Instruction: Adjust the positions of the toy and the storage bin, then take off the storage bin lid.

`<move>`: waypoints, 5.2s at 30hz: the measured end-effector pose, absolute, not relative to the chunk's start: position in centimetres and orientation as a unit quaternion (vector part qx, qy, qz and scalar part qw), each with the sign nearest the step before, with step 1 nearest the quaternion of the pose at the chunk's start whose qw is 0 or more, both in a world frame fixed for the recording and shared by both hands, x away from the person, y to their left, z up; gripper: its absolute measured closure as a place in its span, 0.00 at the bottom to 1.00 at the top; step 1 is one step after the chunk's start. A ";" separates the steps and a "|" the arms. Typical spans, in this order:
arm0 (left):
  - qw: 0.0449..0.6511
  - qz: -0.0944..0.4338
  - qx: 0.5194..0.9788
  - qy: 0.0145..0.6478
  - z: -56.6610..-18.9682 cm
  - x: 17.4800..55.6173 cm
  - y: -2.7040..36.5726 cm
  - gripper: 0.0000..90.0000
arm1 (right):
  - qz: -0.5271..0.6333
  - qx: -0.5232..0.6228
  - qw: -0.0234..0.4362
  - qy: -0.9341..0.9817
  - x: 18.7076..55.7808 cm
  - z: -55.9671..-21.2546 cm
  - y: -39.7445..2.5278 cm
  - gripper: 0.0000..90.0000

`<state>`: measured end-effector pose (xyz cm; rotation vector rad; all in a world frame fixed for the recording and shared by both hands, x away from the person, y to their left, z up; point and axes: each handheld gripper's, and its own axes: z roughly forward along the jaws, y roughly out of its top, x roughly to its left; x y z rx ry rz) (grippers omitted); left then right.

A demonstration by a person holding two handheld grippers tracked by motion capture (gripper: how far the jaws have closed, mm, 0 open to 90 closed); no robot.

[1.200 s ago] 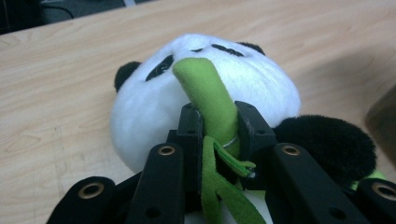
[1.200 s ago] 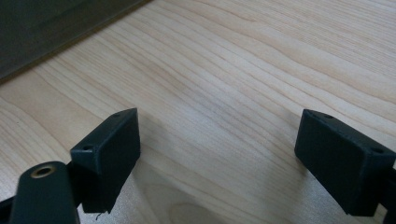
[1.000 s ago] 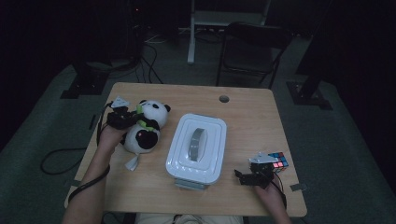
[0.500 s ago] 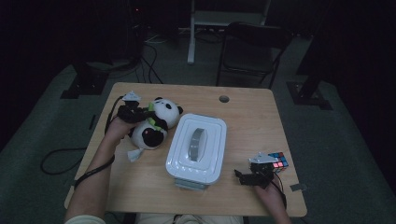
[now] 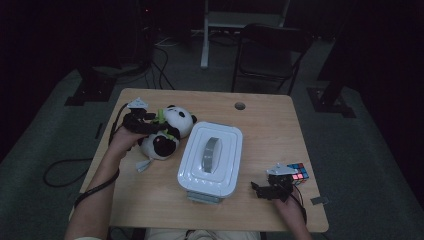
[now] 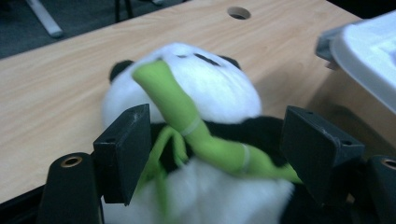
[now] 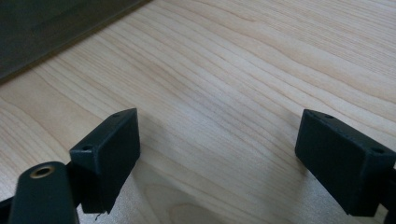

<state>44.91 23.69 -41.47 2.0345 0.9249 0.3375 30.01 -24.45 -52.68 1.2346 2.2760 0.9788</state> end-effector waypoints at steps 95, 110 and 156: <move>0.343 0.125 0.880 0.304 -52.4 32.4 21.3 0.01 | 0.342 0.454 0.169 0.805 31.0 -49.3 -24.1 0.15; 0.345 0.123 0.882 0.298 -52.4 32.2 21.3 0.01 | 0.410 0.421 0.196 0.785 31.2 -41.8 -23.3 0.15; 0.345 0.122 0.881 0.299 -52.4 32.2 21.2 0.01 | 0.465 0.294 0.110 0.828 31.3 -40.7 -10.2 0.21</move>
